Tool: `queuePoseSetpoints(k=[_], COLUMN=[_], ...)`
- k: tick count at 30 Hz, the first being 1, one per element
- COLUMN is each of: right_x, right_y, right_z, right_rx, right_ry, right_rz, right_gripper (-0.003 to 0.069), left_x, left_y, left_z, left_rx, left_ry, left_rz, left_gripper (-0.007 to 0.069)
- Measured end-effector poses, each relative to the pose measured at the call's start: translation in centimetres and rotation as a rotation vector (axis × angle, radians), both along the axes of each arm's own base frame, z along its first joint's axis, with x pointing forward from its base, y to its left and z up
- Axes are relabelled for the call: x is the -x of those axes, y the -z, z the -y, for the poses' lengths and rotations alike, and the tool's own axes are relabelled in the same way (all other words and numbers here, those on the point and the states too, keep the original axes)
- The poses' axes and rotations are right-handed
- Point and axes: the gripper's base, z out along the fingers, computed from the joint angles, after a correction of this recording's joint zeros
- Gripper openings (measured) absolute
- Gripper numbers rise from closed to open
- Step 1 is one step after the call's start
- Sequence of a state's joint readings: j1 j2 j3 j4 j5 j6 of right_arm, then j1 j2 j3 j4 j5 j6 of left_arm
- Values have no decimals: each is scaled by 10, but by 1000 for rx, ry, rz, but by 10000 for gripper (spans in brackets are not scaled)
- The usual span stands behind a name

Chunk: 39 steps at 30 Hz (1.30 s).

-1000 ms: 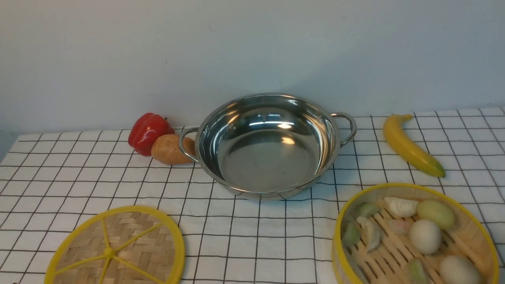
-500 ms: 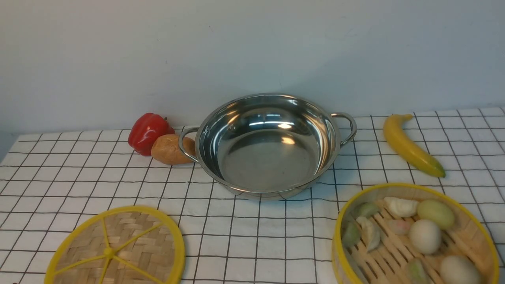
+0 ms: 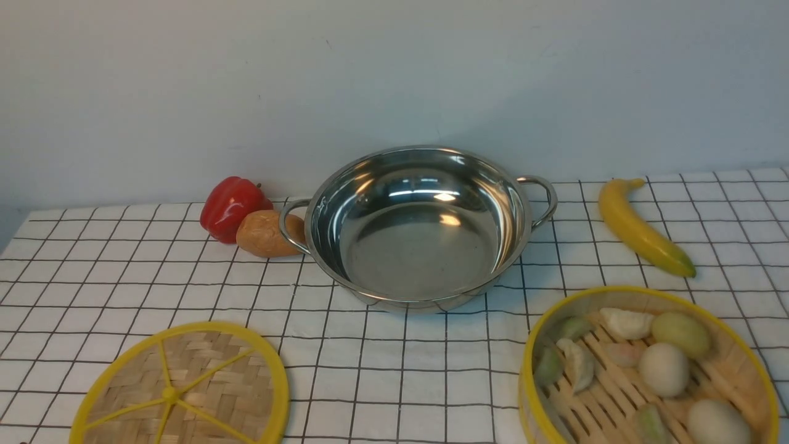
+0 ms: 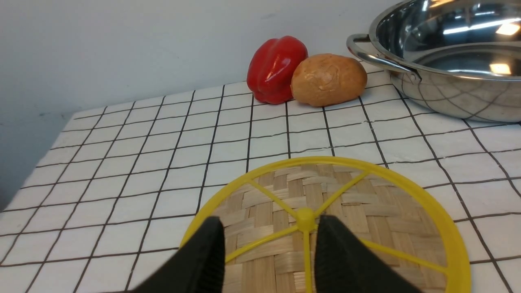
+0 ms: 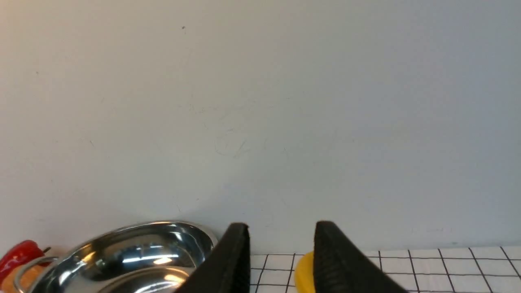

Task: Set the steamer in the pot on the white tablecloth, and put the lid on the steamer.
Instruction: 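Reach for and grasp the rim of the bamboo steamer holding the buns with the right gripper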

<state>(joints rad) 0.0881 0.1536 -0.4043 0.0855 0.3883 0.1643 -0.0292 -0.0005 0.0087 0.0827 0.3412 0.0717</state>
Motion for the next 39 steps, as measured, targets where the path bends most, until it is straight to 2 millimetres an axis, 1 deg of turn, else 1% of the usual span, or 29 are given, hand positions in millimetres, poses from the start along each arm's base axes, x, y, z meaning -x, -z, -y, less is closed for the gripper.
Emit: queuePoseSetpoints(k=[3, 6, 8, 11, 13, 14, 15, 17, 20, 23, 24, 28, 29, 32, 33, 34, 35, 36, 37, 39], right_x=[-5, -8, -15, -26, -29, -34, -35, -41, -57, -77, -90, -124, -137, -163, -169, -172, -184, -186, -194, -202], right_y=[-17, -27, -31, -29, -26, -20, -19, -11, -4, -1, 1, 8, 13, 22, 25, 27, 32, 35, 41, 50], right_z=[-2, -3, -4, -5, -6, -6, -6, -6, -4, -4, -5, -7, -9, -11, -12, -12, -14, -14, -15, -16], right_rx=[-7, -17, -27, -21, -2, 47, 63, 143, 214, 246, 255, 268, 271, 271, 273, 273, 265, 263, 262, 263], right_ry=[-13, -23, -28, -32, -34, -40, -42, -46, -42, -39, -40, -46, -49, -58, -60, -61, -67, -69, -73, -76], right_rz=[-103, -154, -181, -242, -285, -385, -415, -585, -794, -902, -944, -1034, -1075, -1145, -1160, -1171, -1202, -1212, -1239, -1276], right_gripper=[243, 243, 243, 243, 243, 243, 243, 243, 243, 243, 243, 243, 243, 243, 243, 243, 243, 243, 243, 243], left_x=[0, 0, 0, 0, 0, 0, 0, 0, 0, 0, 0, 0, 0, 0, 0, 0, 0, 0, 0, 0], left_y=[0, 0, 0, 0, 0, 0, 0, 0, 0, 0, 0, 0, 0, 0, 0, 0, 0, 0, 0, 0], left_z=[0, 0, 0, 0, 0, 0, 0, 0, 0, 0, 0, 0, 0, 0, 0, 0, 0, 0, 0, 0], left_rx=[0, 0, 0, 0, 0, 0, 0, 0, 0, 0, 0, 0, 0, 0, 0, 0, 0, 0, 0, 0], left_ry=[0, 0, 0, 0, 0, 0, 0, 0, 0, 0, 0, 0, 0, 0, 0, 0, 0, 0, 0, 0], left_rz=[0, 0, 0, 0, 0, 0, 0, 0, 0, 0, 0, 0, 0, 0, 0, 0, 0, 0, 0, 0], left_gripper=[295, 295, 295, 295, 295, 295, 295, 295, 295, 295, 295, 295, 295, 295, 295, 295, 295, 295, 295, 295])
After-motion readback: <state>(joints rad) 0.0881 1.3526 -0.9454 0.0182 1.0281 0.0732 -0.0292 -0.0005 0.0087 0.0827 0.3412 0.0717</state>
